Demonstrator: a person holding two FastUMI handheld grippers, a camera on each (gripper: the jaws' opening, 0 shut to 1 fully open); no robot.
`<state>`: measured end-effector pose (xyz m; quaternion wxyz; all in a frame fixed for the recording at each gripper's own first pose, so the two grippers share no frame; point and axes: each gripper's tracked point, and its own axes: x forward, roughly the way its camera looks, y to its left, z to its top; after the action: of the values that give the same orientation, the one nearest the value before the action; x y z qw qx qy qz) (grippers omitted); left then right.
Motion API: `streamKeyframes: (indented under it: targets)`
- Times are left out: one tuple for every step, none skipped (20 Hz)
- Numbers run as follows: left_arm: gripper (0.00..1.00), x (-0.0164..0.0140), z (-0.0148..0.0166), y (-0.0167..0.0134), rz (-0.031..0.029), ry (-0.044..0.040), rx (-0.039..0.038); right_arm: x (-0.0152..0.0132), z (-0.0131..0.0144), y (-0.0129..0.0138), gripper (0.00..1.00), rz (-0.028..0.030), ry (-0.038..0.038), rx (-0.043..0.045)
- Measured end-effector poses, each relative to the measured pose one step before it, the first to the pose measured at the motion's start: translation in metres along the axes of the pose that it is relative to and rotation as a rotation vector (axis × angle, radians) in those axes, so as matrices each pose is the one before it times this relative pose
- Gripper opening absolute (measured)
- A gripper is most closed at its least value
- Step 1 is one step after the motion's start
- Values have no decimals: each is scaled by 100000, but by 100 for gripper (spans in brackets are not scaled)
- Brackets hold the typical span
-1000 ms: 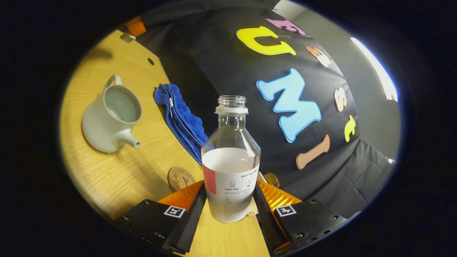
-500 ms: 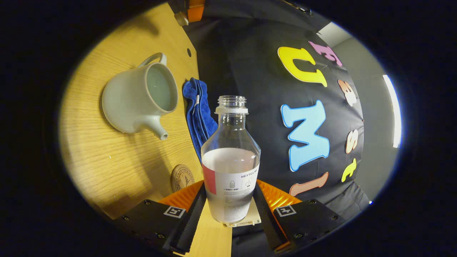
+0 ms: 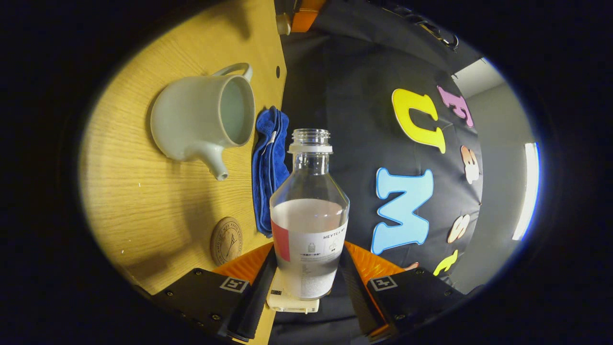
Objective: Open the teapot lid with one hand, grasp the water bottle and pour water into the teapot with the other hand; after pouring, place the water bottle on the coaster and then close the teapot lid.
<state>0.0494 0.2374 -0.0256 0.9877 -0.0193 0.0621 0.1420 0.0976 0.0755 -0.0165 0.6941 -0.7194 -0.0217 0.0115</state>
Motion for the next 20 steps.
streamKeyframes:
  targets:
    - [8,16,46,34,-72,187,43,-84,-23,67,76,17,-648,-1885]
    - [8,24,-119,-61,-78,168,92,-31,255,-24,76,-518,-673,-2394]
    - [8,-28,74,-15,-66,68,34,-135,-38,-164,76,-794,-863,-2078]
    - [8,5,-9,18,-75,12,-30,21,220,-120,76,-203,-523,-1285]
    - [8,0,47,-11,-83,-20,-134,-77,163,62,77,359,-438,-496]
    - [8,-39,-22,22,-32,76,-93,119,234,193,77,256,-268,-377]
    - [8,5,52,-30,-133,68,-61,-2,-11,-215,76,-381,-270,-1069]
    - [8,18,-125,-32,-129,115,-14,-49,55,-252,77,-1424,-272,-2013]
    - [8,56,33,-18,-158,111,5,-142,162,-116,76,-1452,-261,-2218]
    - [8,-55,-64,-2,-204,186,74,-33,20,-48,77,-634,-194,-1412]
    - [8,27,56,-8,-101,87,63,117,-157,69,77,90,18,-675]
    - [8,-38,-21,8,-85,100,85,-3,79,189,76,12,-56,-684]
    - [8,-21,109,6,-39,24,35,36,138,70,76,-632,19,-1344]
    - [8,16,-90,-28,-9,33,28,-99,133,-167,76,-1090,-269,-1600]
    - [8,3,12,-2,-16,82,52,-4,108,-1,76,-599,-170,-1064]
    - [8,45,-67,-28,-15,40,24,-6,72,133,76,-63,-340,-484]
    - [8,-16,37,-24,-109,65,34,6,42,-31,77,25,-100,89]
    - [8,-44,16,24,-18,-12,-1,-54,46,-46,76,-90,-363,-220]
    - [8,0,34,-11,-57,58,46,37,183,-183,76,-648,-177,-641]
    - [8,44,-118,9,68,91,100,-57,59,-120,76,-792,-116,-808]
